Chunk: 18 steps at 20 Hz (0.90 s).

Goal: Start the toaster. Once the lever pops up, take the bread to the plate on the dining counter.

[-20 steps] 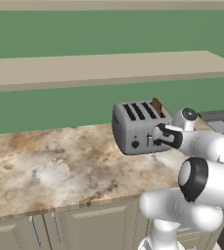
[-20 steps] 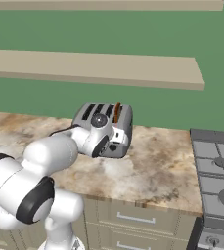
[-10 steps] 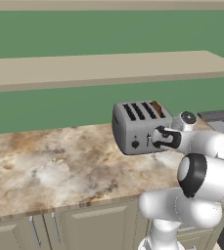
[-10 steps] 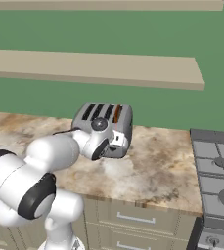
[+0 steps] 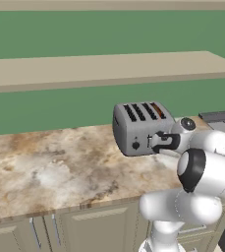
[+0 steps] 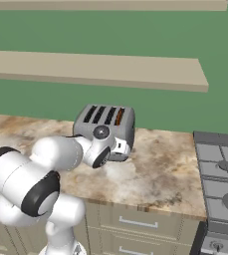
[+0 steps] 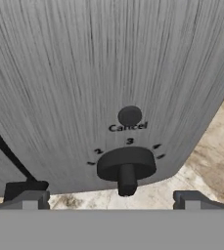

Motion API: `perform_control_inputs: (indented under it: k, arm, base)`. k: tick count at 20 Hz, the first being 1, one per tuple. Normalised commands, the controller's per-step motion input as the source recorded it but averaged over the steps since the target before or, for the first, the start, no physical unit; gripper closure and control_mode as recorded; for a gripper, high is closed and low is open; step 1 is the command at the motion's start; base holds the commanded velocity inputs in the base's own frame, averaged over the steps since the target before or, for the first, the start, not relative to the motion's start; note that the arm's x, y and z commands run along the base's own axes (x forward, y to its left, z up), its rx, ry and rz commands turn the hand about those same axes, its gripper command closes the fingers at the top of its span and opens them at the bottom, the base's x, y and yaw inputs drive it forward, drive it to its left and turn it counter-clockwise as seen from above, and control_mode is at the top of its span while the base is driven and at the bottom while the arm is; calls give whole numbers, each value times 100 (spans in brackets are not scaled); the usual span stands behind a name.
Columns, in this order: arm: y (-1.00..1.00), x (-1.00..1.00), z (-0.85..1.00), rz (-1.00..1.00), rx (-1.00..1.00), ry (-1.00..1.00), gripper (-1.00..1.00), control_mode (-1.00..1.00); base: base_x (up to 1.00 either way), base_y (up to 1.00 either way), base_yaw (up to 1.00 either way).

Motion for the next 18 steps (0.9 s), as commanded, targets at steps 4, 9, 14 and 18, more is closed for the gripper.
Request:
perform_control_inputs:
  k: [4,9,14,18]
  arm:
    - [0,0,-3,0,0,0,-100,-100]
    - [0,0,0,0,0,0,-100,-100]
    - [0,0,-9,0,0,0,-100,-100]
    - [0,0,-12,0,0,0,-100,-100]
  base:
    - [0,0,0]
    - [0,0,0]
    - [0,0,0]
    - [0,0,0]
